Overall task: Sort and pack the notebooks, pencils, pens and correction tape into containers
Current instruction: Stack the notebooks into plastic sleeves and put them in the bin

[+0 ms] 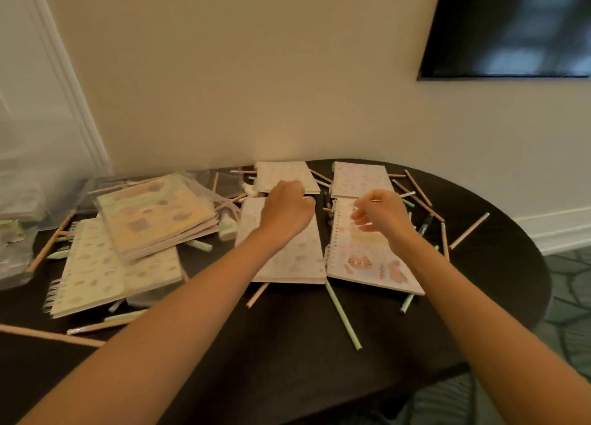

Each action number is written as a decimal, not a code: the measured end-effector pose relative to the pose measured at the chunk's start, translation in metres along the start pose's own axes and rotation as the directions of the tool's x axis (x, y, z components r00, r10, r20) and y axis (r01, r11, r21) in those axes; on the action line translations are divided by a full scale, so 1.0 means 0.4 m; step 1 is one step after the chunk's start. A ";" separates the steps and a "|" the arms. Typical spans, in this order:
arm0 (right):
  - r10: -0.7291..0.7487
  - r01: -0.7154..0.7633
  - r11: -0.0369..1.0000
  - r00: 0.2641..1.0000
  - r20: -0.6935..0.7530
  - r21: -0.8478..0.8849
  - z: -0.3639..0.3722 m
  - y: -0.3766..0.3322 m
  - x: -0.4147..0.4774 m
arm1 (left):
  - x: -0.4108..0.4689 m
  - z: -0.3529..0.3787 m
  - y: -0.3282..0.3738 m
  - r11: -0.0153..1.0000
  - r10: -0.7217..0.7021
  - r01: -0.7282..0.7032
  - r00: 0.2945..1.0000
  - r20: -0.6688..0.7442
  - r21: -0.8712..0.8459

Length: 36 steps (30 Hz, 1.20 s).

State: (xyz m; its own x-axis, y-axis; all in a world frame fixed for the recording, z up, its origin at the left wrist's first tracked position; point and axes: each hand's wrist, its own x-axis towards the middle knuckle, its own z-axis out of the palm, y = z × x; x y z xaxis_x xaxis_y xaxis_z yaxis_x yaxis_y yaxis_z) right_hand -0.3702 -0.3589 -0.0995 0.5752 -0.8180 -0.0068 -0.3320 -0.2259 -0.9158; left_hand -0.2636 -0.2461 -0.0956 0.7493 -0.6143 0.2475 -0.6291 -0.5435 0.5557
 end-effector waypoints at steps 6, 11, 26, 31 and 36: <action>-0.033 -0.079 0.791 0.985 -0.172 -0.607 -0.121 0.186 0.088 | -0.003 0.114 0.051 0.990 -0.140 0.141 0.938 0.316 0.021; 0.095 -0.129 0.797 0.992 -0.088 -0.590 -0.134 0.231 0.108 | 0.004 0.164 0.071 0.974 -0.198 0.145 0.921 0.334 0.177; 0.165 -0.135 0.838 0.986 -0.010 0.528 -0.150 0.070 0.047 | 0.014 0.048 0.118 0.699 -0.242 0.268 0.961 0.133 -0.663; 0.083 -0.130 0.768 0.991 0.103 0.627 -0.089 -0.012 0.025 | 0.005 -0.062 0.079 0.497 -0.319 0.274 0.940 0.120 -0.824; 0.121 -0.065 0.662 0.992 -0.021 0.747 0.051 -0.073 -0.007 | -0.016 -0.115 0.010 0.334 -0.431 0.191 0.902 0.031 -0.923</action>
State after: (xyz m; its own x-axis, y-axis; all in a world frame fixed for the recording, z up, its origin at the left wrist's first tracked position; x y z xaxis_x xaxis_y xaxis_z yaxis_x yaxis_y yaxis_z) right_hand -0.3468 -0.3391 -0.0809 0.5146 -0.8505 -0.1090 0.3017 0.2986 -0.9054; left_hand -0.2612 -0.2181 -0.0585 0.9403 -0.3378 -0.0407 0.1239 0.2287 0.9656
